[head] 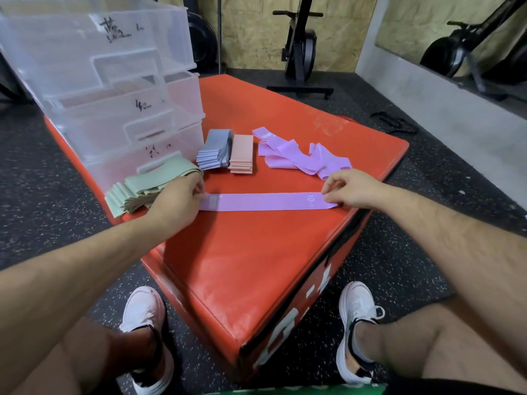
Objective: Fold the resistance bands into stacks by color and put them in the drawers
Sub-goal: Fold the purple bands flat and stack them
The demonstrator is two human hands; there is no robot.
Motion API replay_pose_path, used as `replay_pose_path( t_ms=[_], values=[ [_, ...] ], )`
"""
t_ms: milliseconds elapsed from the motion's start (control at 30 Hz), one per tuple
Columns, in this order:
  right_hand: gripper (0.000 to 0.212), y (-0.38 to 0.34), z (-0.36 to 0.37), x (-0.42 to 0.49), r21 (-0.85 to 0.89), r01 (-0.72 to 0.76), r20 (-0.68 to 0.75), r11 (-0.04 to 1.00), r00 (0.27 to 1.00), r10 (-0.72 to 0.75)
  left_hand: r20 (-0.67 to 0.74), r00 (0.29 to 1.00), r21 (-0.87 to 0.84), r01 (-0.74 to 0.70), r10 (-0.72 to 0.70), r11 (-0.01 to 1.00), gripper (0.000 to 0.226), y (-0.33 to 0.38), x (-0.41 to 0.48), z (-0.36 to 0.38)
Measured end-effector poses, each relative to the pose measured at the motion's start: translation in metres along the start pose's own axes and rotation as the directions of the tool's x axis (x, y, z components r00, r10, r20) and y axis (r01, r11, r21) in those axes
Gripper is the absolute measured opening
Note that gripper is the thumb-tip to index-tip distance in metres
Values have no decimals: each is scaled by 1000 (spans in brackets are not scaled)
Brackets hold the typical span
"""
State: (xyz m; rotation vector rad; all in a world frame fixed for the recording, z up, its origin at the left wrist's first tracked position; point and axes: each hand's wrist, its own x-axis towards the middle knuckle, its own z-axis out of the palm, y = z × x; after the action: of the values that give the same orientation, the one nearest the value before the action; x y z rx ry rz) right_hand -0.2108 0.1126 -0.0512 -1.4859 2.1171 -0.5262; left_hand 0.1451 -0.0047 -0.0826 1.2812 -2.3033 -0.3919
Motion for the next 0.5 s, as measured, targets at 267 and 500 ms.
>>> replay_pose_path(
  t_ms=[267, 500],
  values=[
    [5, -2, -1, 3, -131, 65, -46, 989, 996, -72, 59, 998, 277, 8, -26, 961, 12, 7, 11, 4],
    [11, -22, 1, 31, -240, 183, -158, 953, 962, -224, 101, 981, 200, -181, 163, 963, 14, 52, 49, 15]
  ],
)
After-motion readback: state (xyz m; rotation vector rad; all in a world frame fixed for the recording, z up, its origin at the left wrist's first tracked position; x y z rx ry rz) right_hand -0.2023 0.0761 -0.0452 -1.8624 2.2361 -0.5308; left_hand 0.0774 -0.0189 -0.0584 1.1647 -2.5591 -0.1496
